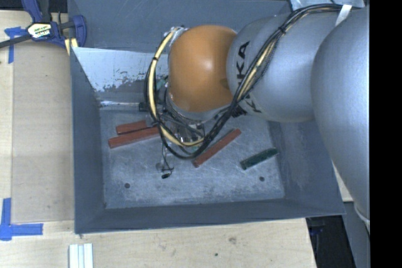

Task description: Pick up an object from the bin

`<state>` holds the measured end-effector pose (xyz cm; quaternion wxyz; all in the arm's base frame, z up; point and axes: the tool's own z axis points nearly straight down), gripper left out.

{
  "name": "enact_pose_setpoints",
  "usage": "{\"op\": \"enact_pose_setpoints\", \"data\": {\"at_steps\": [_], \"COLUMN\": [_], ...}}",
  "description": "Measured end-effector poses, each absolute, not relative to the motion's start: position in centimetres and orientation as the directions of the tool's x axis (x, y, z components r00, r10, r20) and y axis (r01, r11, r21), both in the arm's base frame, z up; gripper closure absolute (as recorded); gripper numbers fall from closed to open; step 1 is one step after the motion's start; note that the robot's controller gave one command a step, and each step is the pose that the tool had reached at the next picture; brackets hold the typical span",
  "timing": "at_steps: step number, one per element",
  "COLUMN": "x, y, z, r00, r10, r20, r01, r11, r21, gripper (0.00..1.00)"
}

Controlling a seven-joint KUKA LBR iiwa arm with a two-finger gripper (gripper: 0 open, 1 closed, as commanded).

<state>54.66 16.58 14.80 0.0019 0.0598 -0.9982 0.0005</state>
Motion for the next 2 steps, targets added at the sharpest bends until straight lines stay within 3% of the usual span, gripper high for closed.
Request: {"op": "enact_pose_setpoints", "data": {"at_steps": [1,2], "x": [60.43,60.54], "y": [20.67,20.65], "z": [6.78,7.01], "r00": [-0.99,-0.99], "r10": [0.143,0.144], "r20": [0.0,-0.003], "r01": [0.143,0.144], "r11": [0.99,0.99], "r21": [0.0,0.002], "gripper": [0.0,1.0]}}
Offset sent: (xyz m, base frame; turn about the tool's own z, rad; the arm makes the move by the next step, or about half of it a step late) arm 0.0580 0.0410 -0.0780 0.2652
